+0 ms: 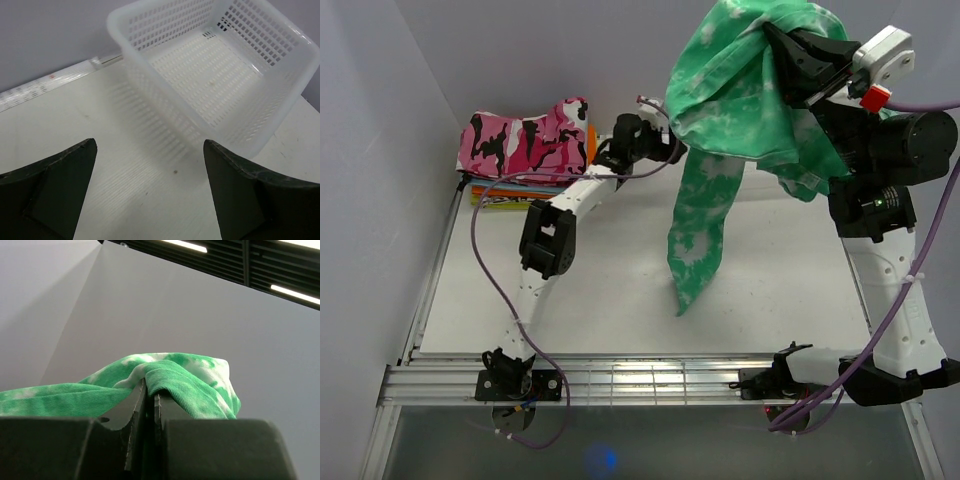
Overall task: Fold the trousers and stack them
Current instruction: Move the trousers to the center of the board
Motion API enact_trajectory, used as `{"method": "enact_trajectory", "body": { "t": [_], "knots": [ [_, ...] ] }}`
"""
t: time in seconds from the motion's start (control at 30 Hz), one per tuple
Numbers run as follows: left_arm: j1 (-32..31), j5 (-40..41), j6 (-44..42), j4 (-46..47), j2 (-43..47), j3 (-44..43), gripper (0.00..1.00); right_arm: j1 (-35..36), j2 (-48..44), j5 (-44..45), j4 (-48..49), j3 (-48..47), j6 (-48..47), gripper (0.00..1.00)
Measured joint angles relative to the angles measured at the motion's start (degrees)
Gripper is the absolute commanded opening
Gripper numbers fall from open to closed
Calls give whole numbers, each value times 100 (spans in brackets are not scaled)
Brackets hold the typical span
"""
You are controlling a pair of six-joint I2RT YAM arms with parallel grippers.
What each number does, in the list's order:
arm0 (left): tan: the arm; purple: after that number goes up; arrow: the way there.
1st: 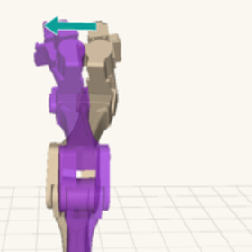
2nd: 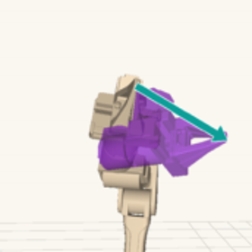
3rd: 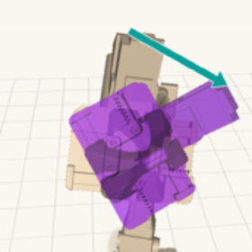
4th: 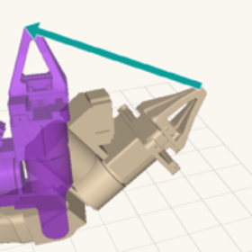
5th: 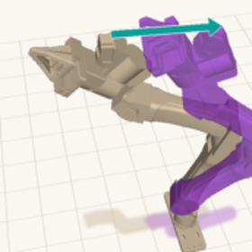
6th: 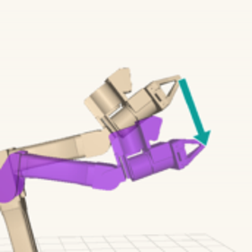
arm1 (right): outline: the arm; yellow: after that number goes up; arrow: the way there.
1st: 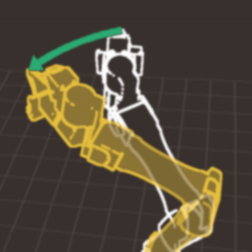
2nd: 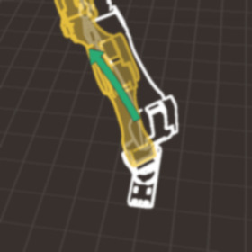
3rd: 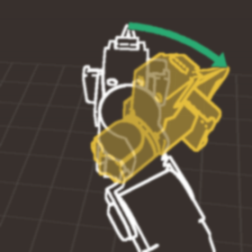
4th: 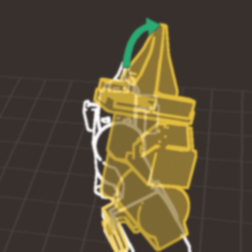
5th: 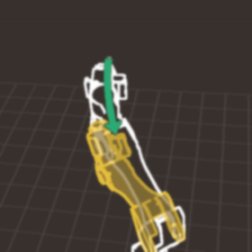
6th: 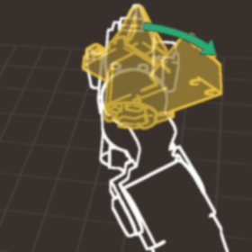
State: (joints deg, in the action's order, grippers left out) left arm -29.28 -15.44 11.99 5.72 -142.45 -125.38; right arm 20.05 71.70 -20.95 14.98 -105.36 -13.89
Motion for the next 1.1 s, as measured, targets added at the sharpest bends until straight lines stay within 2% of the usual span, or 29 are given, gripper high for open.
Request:
{"method": "enact_trajectory", "body": {
  "t": [0.1, 0.33, 0.4, 0.5, 0.6, 0.73, 0.87, 0.9, 0.93, 0.97, 1.03, 1.07, 1.1],
  "knots": [
    [435, -48, 33, -599, 922, 610, 98, 42, 2, -177, 240, 205, 247, 8],
    [1923, -284, -129, -1910, 4485, 2291, 98, 162, 81, -455, 859, 592, 1364, 8],
    [2382, -640, -227, -2170, 5379, 2592, 98, 219, -42, -470, 942, 1008, 1683, 8],
    [2887, -1200, -632, -2686, 6428, 3014, 98, 291, -503, -435, 846, 2223, 2017, 8],
    [2924, -1561, -1156, -3379, 6891, 3195, 98, 323, -850, -356, 560, 3316, 2170, 8],
    [2872, -1912, -1751, -4262, 7049, 3445, 98, 367, -1161, -173, -149, 4647, 2356, 8],
    [2879, -2135, -2214, -5025, 7047, 3856, 93, 442, -973, -151, -979, 5351, 2511, 8],
    [2879, -2205, -2326, -5200, 7034, 3967, 91, 457, -809, -149, -1204, 5355, 2516, 11],
    [2876, -2262, -2424, -5355, 7010, 4072, 90, 470, -643, -146, -1329, 5346, 2463, 19],
    [2870, -2297, -2522, -5495, 6975, 4181, 89, 472, -507, -136, -1440, 5313, 2387, 43],
    [2824, -2341, -2688, -5628, 6878, 4435, 89, 470, -160, -197, -1867, 5088, 2087, 65],
    [2785, -2334, -2758, -5674, 6837, 4579, 89, 466, 4, -243, -2085, 4916, 1871, 82],
    [2717, -2308, -2811, -5681, 6787, 4739, 90, 463, 234, -313, -2450, 4623, 1633, 94]
  ]
}}
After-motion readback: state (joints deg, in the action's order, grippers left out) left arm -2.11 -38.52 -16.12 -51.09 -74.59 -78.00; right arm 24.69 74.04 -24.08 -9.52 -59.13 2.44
